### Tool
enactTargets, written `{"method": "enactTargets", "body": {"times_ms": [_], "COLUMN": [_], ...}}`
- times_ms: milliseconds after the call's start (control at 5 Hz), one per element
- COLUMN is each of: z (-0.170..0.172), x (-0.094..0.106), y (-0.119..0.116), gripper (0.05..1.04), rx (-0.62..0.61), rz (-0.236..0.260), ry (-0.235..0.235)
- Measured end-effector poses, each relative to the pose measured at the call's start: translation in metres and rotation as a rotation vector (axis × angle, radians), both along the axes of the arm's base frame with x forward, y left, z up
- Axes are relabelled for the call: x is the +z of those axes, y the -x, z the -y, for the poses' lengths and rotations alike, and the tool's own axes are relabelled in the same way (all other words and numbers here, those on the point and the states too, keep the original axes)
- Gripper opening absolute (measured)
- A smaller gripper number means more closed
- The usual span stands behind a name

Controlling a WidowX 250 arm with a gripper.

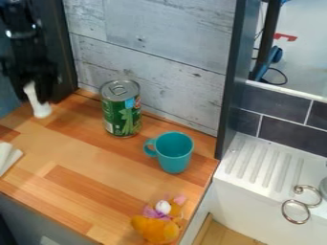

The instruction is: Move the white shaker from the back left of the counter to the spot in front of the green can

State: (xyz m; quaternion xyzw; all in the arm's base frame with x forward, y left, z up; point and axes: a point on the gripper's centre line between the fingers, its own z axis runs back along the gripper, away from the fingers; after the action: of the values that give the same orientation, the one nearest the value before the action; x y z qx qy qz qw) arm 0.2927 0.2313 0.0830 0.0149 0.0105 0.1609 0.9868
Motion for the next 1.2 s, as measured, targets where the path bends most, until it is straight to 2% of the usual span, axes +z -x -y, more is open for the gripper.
{"method": "enactTargets", "body": {"times_ms": [200, 400, 600, 800, 1000, 1200], "z": [0.037, 0.092, 0.139, 0.160, 0.184, 0.191], "x": [0.027, 0.014, -0.013, -0.029, -0.041, -0.043], "y": [0.015, 0.027, 0.033, 0.025, 0.018, 0.013], "gripper": [0.594, 0.594, 0.594, 0.594, 0.594, 0.594], "rx": [-0.051, -0.252, -0.461, -0.633, -0.789, -0.869], "rz": [0.007, -0.097, -0.171, -0.189, -0.201, -0.166], "ry": [0.018, 0.015, 0.012, -0.020, -0.013, 0.017]}}
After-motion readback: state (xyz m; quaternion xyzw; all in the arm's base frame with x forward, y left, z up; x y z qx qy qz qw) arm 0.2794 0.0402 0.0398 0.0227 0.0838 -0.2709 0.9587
